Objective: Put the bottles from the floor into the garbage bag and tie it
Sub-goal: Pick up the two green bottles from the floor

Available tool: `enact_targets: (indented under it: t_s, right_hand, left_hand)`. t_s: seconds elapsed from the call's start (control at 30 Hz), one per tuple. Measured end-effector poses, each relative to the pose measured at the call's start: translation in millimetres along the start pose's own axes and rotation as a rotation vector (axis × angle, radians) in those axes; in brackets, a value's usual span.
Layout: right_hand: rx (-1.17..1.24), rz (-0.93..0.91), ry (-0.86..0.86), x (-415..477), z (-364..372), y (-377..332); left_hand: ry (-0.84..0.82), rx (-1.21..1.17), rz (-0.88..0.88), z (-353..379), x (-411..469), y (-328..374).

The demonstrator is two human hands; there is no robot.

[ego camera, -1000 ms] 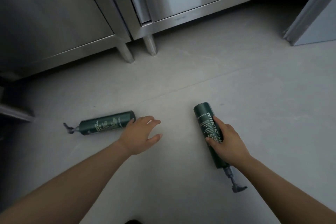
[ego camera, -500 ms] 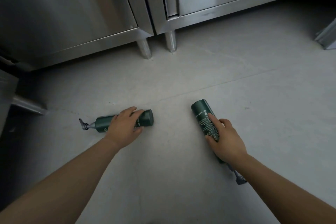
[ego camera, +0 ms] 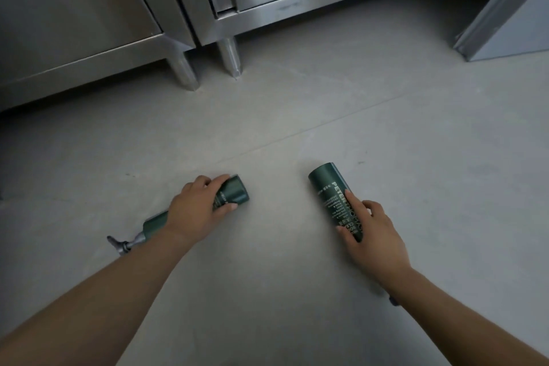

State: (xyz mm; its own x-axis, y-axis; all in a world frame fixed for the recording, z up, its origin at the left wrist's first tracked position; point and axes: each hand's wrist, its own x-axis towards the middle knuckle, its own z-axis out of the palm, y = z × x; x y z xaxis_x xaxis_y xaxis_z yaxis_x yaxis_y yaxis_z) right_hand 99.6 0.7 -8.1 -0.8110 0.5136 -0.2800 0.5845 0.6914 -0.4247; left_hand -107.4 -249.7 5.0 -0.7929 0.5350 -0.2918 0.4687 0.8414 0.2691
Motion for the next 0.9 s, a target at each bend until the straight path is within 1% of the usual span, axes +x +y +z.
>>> enact_targets:
  t_s: [0.1, 0.23, 0.5, 0.6, 0.73, 0.83, 0.9]
  right_hand:
    - [-0.114, -0.019, 0.015, -3.6, -8.7, 13.5]
    - [-0.042, -0.042, -0.022, 4.5, -12.9, 11.6]
    - [0.078, -0.079, -0.051, 30.7, -4.1, 4.1]
    - [0.180, -0.098, -0.088, 34.4, -7.1, 0.0]
    - [0.284, -0.080, -0.125, 8.6, -39.5, -12.7]
    - [0.352, 0.029, -0.120, -33.5, -87.2, -26.9]
    - [0.398, 0.107, -0.128, -62.7, -130.7, -41.1]
  left_hand:
    - [-0.036, 0.013, 0.087, 12.9, -1.5, 29.1]
    - [-0.063, 0.064, 0.172, 26.9, -15.4, 43.8]
    - [-0.101, 0.098, 0.177, 27.6, -22.3, 33.8]
    - [-0.118, 0.099, 0.139, 24.7, -20.8, 39.8]
    - [-0.168, 0.092, 0.065, -10.1, -33.6, 60.7]
    - [-0.203, 0.017, 0.021, -66.2, -53.6, 88.2]
    - [-0.210, -0.053, 0.023, -113.8, -71.1, 112.6]
